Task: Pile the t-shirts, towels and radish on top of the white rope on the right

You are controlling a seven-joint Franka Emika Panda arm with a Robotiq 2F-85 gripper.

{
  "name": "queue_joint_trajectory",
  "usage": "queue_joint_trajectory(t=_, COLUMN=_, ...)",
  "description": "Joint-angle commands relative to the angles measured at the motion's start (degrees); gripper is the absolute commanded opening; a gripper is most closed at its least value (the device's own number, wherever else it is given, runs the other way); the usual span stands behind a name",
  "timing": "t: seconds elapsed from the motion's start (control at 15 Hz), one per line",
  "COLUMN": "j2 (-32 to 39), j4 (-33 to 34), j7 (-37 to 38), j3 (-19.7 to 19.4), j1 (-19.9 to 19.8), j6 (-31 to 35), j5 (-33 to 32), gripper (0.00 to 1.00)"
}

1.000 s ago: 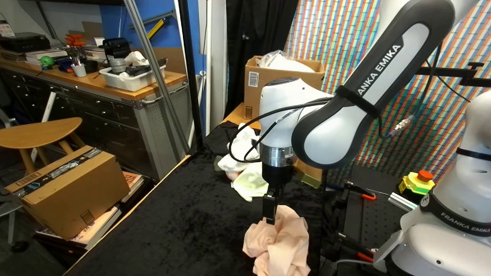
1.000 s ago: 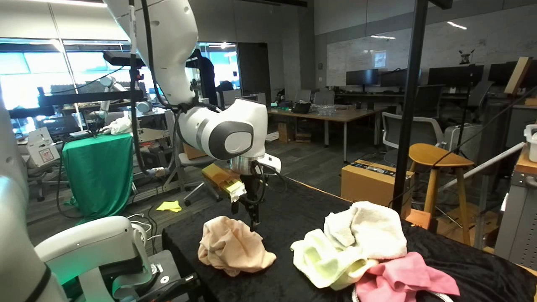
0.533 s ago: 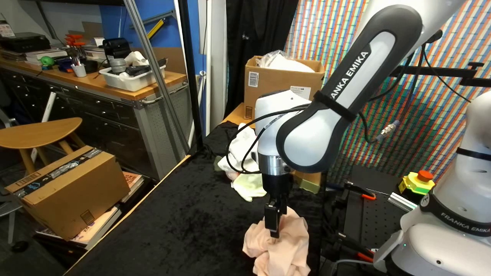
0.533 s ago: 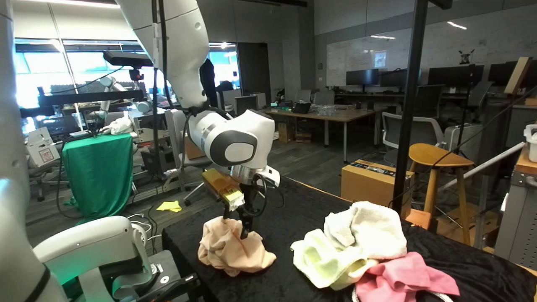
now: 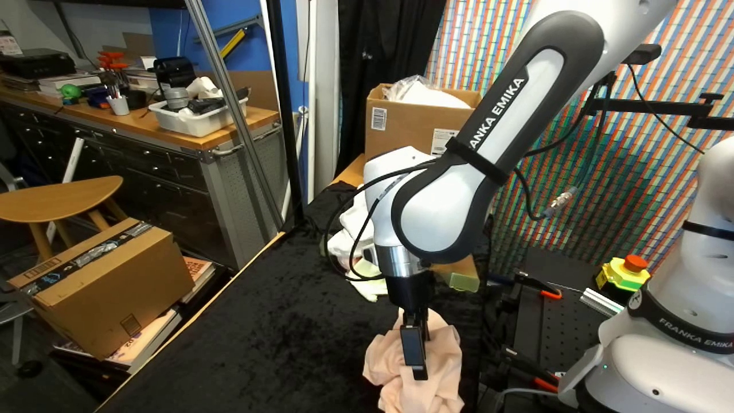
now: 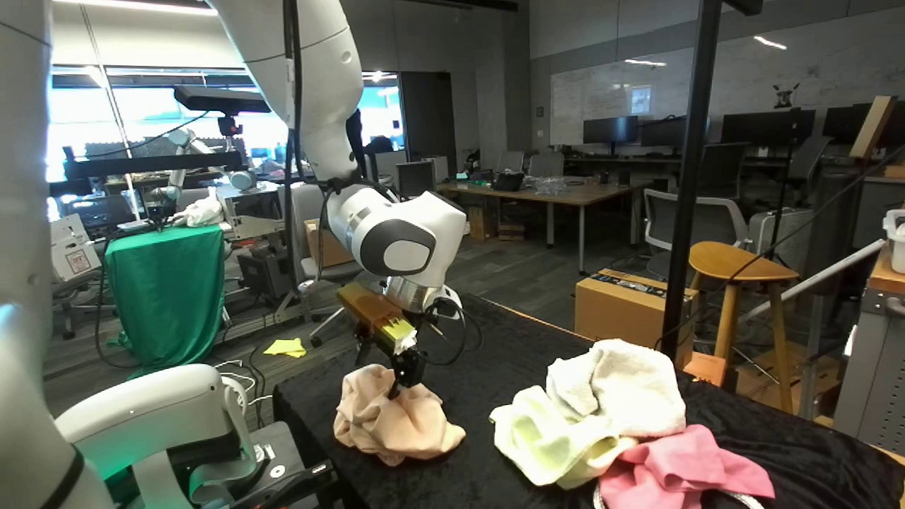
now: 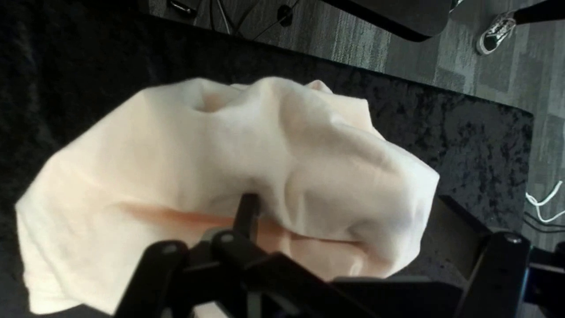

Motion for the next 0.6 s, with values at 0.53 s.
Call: queue_joint_trajectory(t=0.53, j2=2.48, j4=1.1, j7=2.29, j3=0.11, j1=1.59, j6=5.22, j5=-4.47, gripper=1.0)
